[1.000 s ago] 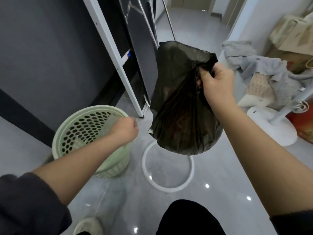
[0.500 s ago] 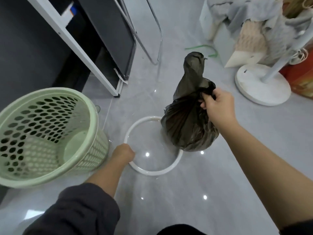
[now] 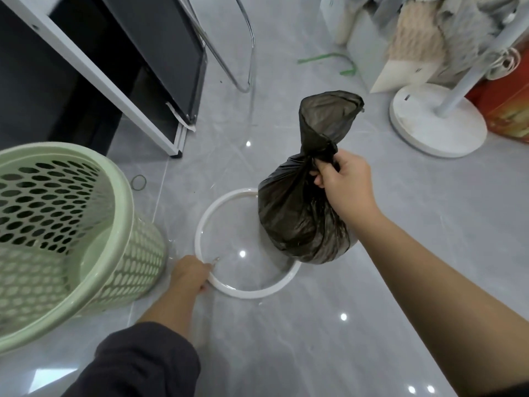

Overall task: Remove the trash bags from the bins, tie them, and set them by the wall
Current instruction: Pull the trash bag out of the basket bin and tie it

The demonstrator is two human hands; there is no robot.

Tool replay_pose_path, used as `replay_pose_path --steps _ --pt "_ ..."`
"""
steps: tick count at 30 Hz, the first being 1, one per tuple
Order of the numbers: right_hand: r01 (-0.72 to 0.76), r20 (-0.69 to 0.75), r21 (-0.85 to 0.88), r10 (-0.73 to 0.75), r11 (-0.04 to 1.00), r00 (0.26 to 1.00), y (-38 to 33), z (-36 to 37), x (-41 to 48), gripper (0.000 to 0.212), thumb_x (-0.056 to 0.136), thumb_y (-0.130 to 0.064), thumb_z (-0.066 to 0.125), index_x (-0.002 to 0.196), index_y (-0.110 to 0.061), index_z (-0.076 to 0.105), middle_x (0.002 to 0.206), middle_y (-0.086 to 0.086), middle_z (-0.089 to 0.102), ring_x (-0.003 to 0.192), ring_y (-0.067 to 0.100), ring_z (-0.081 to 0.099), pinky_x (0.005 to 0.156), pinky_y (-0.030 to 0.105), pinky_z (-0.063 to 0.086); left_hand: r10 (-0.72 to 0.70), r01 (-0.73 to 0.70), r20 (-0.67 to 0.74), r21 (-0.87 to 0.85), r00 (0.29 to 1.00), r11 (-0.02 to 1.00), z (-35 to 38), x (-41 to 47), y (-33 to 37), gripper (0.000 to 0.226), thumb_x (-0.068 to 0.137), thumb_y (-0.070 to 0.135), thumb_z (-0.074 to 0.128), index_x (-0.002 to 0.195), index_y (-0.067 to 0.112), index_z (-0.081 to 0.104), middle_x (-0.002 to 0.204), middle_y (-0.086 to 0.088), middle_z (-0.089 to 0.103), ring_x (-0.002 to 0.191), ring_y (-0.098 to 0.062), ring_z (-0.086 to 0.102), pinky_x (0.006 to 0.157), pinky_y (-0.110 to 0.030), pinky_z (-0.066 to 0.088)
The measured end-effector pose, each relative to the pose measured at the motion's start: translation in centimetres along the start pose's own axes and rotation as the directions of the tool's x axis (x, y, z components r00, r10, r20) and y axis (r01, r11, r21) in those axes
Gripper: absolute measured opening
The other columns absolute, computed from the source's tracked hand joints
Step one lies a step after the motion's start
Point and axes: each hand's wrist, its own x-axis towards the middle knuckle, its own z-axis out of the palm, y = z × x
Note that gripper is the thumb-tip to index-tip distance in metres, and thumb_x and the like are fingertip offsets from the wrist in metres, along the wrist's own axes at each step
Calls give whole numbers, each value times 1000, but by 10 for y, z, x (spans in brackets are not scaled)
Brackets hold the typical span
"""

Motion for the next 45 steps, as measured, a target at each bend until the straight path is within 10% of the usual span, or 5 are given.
replay_pose_path --steps 12,21,32,45 --pt "9 -62 42 -6 999 998 -15 -15 -3 25 92 -13 53 69 -20 59 59 -5 59 55 5 55 60 18 46 126 -156 -261 -96 957 983 -25 -21 36 39 79 34 56 102 3 50 92 -19 65 67 -36 67 60 -45 59" --pt "0 -125 90 12 996 992 -58 -34 2 19 93 -12 50 78 -11 62 65 -1 59 50 -4 53 53 8 41 534 -340 -393 464 748 818 -137 -93 95 30 90 15 46 118 6 39 98 -19 62 92 -38 58 63 -37 41" --pt "86 -140 5 -85 996 987 -120 -21 13 24 90 -18 50 74 -2 58 73 20 64 74 37 61 66 43 49 625 -246 -536 614 567 750 -255 -125 59 6 93 15 39 93 9 39 62 -7 45 55 -27 47 50 -32 33" --pt "102 -55 23 -101 994 993 -135 54 -5 28 90 -16 49 72 5 53 72 27 61 74 42 58 65 43 46 312 -53 -645 388 698 920 -324 -99 -88 16 97 22 30 98 9 39 73 -14 50 67 -33 54 55 -38 42"
